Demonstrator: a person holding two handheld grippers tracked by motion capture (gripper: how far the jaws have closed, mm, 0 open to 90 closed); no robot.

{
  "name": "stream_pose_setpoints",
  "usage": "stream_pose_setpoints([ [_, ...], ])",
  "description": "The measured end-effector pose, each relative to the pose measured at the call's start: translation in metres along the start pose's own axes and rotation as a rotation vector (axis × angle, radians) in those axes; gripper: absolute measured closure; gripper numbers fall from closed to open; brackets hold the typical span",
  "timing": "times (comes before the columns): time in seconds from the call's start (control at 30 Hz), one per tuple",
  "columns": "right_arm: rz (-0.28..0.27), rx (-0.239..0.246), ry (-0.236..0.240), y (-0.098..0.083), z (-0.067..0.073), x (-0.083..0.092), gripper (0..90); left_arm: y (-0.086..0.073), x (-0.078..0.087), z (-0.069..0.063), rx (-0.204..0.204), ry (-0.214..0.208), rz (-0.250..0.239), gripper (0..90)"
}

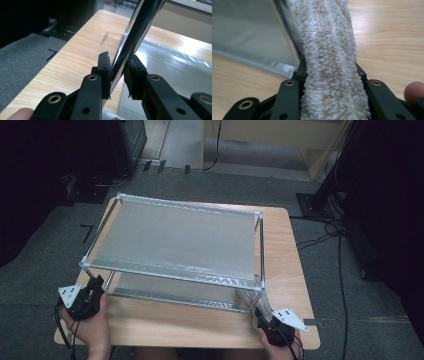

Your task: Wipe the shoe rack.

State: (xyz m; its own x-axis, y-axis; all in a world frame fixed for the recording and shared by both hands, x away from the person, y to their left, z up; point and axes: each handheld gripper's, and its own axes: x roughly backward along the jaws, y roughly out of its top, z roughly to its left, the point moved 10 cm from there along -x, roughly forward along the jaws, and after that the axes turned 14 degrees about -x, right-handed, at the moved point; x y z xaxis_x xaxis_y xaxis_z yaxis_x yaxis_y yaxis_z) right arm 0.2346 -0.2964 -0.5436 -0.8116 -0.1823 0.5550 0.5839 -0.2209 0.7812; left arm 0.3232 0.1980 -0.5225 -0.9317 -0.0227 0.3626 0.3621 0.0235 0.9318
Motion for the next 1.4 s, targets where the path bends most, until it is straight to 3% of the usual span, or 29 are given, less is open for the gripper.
stream_pose_setpoints([
  [0.1, -0.024, -0.020, -0.024, 0.004, 0.001, -0.004, 63.1, -0.003, 0.007, -0.001, -0.003, -0.027, 0.004, 75.8],
  [0.23, -0.041, -0.092, -0.035, 0.010, 0.000, -0.007, 63.4, -0.007, 0.018, -0.003, 0.001, -0.058, 0.017, 75.2],
  [0.37, -0.062, -0.115, -0.076, 0.016, -0.001, -0.015, 64.1, -0.012, 0.030, -0.005, 0.012, -0.069, 0.012, 74.8],
  [0.5, -0.080, -0.103, -0.092, 0.024, -0.003, -0.024, 63.8, -0.017, 0.042, -0.008, -0.017, -0.106, 0.006, 75.0],
  [0.63, -0.089, -0.139, -0.055, 0.029, -0.007, -0.031, 63.6, -0.022, 0.052, -0.011, -0.042, -0.132, -0.003, 75.3],
  [0.77, -0.130, -0.131, -0.047, 0.032, -0.012, -0.034, 63.3, -0.025, 0.054, -0.019, -0.109, -0.161, -0.023, 76.5],
  [0.83, -0.155, -0.153, -0.053, 0.035, -0.016, -0.033, 63.3, -0.026, 0.056, -0.023, -0.117, -0.203, -0.032, 76.5],
  [0.9, -0.210, -0.176, -0.043, 0.042, -0.017, -0.026, 63.3, -0.027, 0.057, -0.026, -0.129, -0.216, -0.038, 76.6],
  [1.0, -0.311, -0.169, -0.028, 0.063, -0.015, -0.006, 63.3, -0.027, 0.058, -0.032, -0.138, -0.230, -0.043, 76.2],
  [1.1, -0.367, -0.167, -0.030, 0.076, -0.011, 0.016, 63.1, -0.027, 0.058, -0.036, -0.128, -0.245, -0.049, 71.8],
  [1.17, -0.385, -0.158, -0.053, 0.075, -0.008, 0.024, 62.3, -0.027, 0.058, -0.037, -0.128, -0.246, -0.050, 71.0],
  [1.4, -0.351, -0.100, -0.135, 0.047, -0.004, 0.006, 60.8, -0.028, 0.059, -0.037, -0.149, -0.239, -0.046, 76.9],
])
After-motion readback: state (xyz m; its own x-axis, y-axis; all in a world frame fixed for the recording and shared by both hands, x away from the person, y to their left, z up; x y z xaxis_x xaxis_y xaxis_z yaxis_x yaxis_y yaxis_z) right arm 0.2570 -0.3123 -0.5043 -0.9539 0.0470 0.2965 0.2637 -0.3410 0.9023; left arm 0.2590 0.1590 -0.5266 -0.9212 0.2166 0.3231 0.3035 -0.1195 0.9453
